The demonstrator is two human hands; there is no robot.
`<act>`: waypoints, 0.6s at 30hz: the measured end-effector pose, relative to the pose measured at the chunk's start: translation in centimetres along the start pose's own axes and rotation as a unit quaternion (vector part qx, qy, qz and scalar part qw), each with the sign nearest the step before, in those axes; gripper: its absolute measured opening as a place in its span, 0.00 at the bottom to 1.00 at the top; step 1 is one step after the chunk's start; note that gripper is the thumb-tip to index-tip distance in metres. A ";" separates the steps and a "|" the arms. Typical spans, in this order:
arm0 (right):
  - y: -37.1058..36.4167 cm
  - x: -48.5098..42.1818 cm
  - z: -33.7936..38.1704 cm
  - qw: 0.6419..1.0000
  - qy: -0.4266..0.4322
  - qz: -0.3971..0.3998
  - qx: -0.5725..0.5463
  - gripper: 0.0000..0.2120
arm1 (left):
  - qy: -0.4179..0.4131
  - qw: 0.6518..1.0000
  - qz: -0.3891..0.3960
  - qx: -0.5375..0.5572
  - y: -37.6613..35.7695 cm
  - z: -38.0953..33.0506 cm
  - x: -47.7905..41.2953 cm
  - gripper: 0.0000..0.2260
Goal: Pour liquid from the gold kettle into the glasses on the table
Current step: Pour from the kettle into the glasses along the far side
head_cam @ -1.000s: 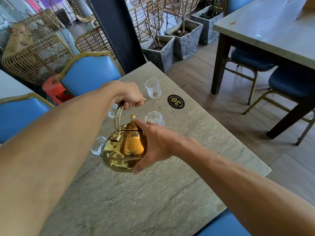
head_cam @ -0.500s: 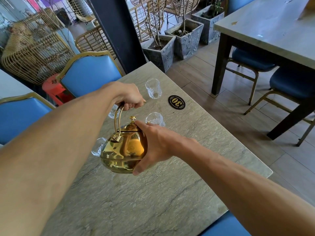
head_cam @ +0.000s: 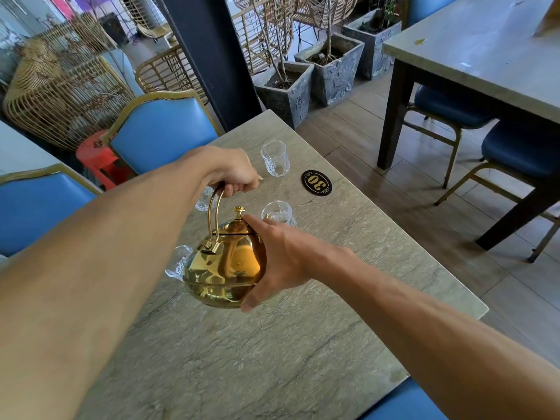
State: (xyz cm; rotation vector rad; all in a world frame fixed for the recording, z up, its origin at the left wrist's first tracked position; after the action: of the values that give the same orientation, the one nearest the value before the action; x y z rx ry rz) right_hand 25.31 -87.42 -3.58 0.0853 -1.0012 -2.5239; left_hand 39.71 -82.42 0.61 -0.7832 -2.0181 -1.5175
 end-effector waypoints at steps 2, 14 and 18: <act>-0.1 0.1 0.0 1.000 0.000 -0.002 -0.001 0.65 | -0.003 1.000 -0.003 0.004 0.0 -0.1 0.4 0.25; -0.9 0.9 1.1 0.998 0.014 -0.045 0.045 0.70 | -0.042 0.997 -0.054 0.024 0.7 -0.1 4.0 0.23; -0.8 1.0 2.4 0.995 0.019 -0.067 0.065 0.72 | -0.064 0.994 -0.083 0.020 1.8 0.1 5.5 0.26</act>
State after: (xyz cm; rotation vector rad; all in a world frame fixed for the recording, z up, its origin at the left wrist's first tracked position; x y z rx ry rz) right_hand 23.57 -85.77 -2.21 0.2465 -1.1804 -2.5629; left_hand 37.05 -81.09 5.58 -0.7301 -2.2507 -1.5456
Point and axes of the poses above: each hand's wrist, its own x-axis away from the middle knuckle, its own y-axis out of the back of the hand, z = x × y, the point moved 7 cm from there along -x, towards the middle knuckle
